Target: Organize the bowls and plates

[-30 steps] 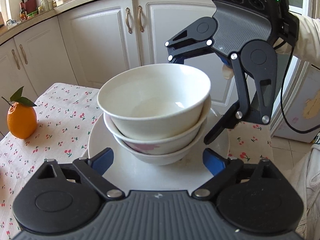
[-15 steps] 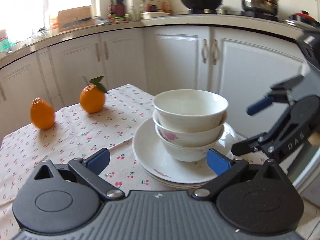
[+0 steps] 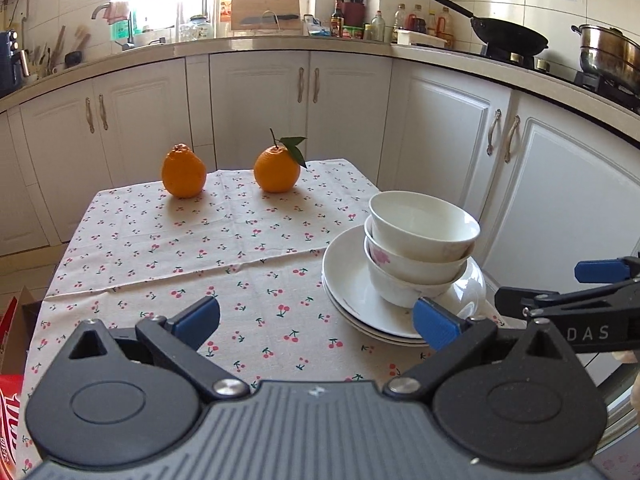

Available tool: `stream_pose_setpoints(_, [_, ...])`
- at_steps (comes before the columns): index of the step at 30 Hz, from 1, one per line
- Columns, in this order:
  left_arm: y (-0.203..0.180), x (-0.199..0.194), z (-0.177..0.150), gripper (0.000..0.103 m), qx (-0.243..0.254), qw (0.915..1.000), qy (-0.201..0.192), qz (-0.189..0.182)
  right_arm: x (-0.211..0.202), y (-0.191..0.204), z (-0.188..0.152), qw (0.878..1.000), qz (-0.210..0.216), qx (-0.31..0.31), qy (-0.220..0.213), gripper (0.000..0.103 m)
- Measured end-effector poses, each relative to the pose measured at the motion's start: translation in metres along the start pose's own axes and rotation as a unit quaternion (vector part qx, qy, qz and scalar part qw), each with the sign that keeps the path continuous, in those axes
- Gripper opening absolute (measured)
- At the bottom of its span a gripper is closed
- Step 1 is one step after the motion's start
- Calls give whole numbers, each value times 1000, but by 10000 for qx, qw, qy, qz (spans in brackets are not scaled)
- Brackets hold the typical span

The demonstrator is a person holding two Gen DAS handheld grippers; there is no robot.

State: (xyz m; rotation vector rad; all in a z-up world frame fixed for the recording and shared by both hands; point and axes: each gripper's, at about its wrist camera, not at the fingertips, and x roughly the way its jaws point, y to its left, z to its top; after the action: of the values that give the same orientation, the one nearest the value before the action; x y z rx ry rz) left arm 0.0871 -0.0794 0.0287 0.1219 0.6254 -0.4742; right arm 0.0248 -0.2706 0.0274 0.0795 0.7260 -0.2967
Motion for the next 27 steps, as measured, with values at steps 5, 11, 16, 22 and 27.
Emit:
stream_pose_setpoints(5, [-2,-12,-1,102,18,9998,-48,209,-15,9,2,9998,-26,-10,-198,103])
stream_pose_setpoints(11, [-3,-16,-1,102,5,9996,-82,286,-20,12,3,9995,-98,24,-283,103])
stream_pose_setpoints(16, [-4,-14,0,102,-13,9994,-43,329,-19,12,2,9995,-150,44,-281,103])
stream_pose_setpoints(22, [-6,-14,0,102,-26,9995,-35,327,-18,13,3,9994,-176,42,-292,103])
stream_pose_setpoints(27, [-6,-12,0,102,-41,9995,10,314,-18,14,2,9994,-210,21,-286,103])
